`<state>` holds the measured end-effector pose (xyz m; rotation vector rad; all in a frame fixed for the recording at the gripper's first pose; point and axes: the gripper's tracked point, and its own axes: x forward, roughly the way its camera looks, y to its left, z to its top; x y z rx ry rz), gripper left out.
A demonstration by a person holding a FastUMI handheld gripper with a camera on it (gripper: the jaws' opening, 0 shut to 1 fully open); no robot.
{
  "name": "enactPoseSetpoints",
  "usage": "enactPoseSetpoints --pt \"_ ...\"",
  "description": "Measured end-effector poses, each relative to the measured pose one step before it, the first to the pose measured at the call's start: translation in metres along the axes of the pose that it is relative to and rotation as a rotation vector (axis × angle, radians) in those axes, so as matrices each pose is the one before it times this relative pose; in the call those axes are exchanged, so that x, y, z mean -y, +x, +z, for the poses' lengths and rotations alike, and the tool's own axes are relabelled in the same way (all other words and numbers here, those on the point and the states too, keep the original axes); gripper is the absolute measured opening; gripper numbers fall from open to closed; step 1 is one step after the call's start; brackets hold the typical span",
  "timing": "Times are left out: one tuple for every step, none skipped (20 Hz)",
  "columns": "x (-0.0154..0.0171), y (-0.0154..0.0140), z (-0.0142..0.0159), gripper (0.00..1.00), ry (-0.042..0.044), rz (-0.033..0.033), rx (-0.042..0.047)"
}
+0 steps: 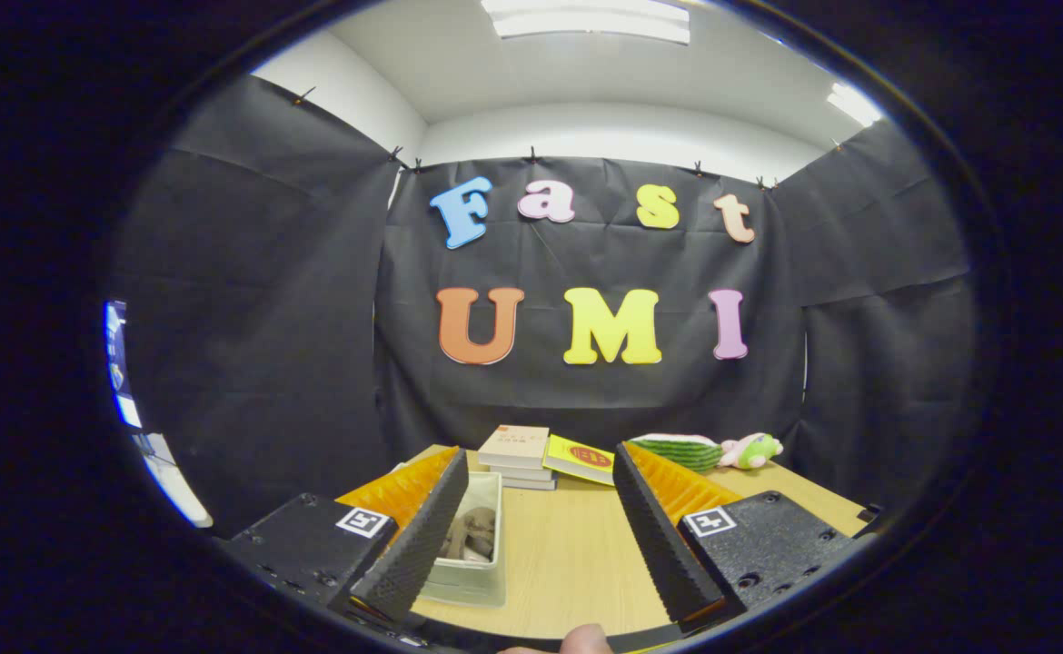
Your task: Open the storage box then place both shoes into the box .Put the left shoe in first, then the right shoe, with the right side of both shoes facing outward in a uniform manner.
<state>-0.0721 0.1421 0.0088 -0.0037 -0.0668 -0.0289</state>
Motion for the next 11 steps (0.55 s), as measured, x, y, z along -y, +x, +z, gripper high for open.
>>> enactPoseSetpoints --pt "0.00013 -0.0014 -0.00152 1.0 0.00091 0.00132 -0.00614" --pt "-0.00185 -0.00288 -0.00171 1.0 0.00607 0.01051 -0.01127" --pt "-0.00309 -0.00023 -0.00195 1.0 0.00001 0.00477 -0.00329" --pt "0.00078 -0.00076 0.00203 1.0 -0.01039 -0.00241 0.00296" --pt "0.00117 -0.00022 0.001 1.0 -0.00986 -0.00247 0.00579" --pt "-0.00011 -0.00268 0.0013 1.0 -0.00548 0.00112 0.00273" --pt "0.0007 -0.00245 0.00083 1.0 -0.00165 -0.00069 0.0033" --pt "0.0034 0.00002 0.00197 1.0 0.00343 -0.01377 0.00531" --pt "0.00299 0.00056 0.00115 1.0 0.00845 -0.01002 0.00275" --pt "-0.00045 0.00005 0.00077 1.0 0.01049 -0.00036 0.00347" --pt "0.00232 0.00028 -0.00096 1.0 0.0043 -0.00691 -0.00305"
